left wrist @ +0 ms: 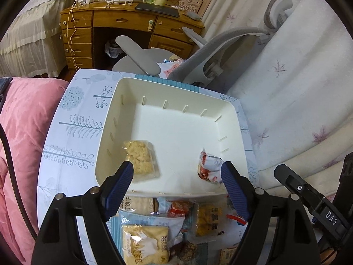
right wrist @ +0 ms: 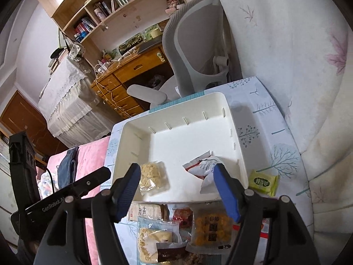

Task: Organize snacks
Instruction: 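Lower both bags into the white tray and open both tools, then withdraw both open tools from the tray back over the snacks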

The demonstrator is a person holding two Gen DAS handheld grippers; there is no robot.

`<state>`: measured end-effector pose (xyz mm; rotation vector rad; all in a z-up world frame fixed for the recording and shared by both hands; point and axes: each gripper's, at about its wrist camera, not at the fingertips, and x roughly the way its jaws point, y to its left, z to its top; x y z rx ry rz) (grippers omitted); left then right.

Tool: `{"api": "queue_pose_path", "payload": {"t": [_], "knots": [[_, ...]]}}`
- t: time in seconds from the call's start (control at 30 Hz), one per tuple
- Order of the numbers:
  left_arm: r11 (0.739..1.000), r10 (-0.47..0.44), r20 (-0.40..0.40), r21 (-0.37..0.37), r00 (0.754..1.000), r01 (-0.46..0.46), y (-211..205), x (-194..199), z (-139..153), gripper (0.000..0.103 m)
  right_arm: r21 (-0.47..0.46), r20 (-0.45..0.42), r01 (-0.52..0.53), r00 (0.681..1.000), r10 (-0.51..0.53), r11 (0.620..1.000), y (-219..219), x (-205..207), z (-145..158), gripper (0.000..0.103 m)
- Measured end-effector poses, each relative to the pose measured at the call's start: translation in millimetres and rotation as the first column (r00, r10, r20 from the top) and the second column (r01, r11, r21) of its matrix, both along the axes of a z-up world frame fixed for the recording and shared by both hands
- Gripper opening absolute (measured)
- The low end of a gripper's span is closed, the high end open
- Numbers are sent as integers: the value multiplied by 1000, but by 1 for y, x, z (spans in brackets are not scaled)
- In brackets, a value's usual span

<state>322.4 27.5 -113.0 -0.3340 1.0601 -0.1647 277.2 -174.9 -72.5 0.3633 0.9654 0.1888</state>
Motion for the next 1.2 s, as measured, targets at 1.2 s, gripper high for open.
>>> {"api": "queue_pose_path", "payload": {"t": [1.2], "knots": [[997,-64,-19,46,998,65,-50,-209,21,86,90,14,100,995,-101,991,-48,-188,23,82]]}}
